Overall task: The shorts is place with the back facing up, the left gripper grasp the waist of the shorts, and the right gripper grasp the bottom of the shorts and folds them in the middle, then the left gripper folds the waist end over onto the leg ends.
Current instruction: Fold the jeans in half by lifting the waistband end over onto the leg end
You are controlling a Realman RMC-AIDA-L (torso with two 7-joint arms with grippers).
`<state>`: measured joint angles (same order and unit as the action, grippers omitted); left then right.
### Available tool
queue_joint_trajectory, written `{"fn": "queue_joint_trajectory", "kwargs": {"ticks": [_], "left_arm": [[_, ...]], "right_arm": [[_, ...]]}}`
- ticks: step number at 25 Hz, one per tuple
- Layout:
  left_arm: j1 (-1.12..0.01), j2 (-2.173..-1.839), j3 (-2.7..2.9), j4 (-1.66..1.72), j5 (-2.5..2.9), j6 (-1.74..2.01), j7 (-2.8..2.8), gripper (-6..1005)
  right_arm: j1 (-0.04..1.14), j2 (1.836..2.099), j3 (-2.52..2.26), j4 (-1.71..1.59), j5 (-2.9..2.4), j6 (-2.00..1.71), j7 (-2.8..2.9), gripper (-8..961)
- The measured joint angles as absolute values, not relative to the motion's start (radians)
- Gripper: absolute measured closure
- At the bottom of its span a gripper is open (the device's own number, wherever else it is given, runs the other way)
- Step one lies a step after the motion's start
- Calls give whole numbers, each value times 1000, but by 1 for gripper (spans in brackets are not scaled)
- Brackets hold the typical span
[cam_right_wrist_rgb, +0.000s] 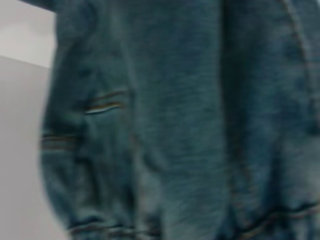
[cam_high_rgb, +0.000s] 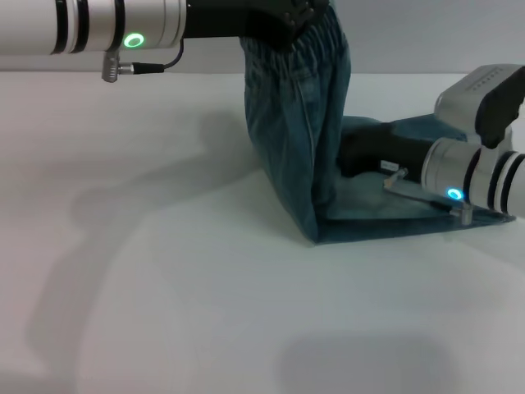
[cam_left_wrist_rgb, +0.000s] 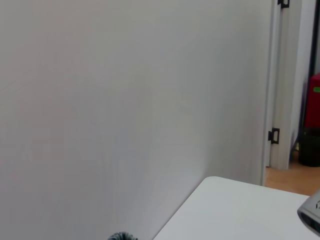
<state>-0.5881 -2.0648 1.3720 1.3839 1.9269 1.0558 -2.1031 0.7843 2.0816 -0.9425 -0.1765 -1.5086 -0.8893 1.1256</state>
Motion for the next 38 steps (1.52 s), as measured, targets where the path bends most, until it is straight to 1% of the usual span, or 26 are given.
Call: {"fn": "queue_joint_trajectory", "kwargs": {"ticks": [14,32,38], "left_arm": [[-593,-2065,1400,1415,1923,1055,-2104,949],[-589,-2066,1430,1424,1924,1055,-2105,953],[-585,-2066,1430,1419,1924,1050,-2104,954]], "right_arm": [[814,2080,-1080,-240,-1510,-988,1294,953],[867,2080,-1174,-290,-1510,-1022,1409,954],[847,2075,-1185,-292,-1516,-965,1410,953]]}}
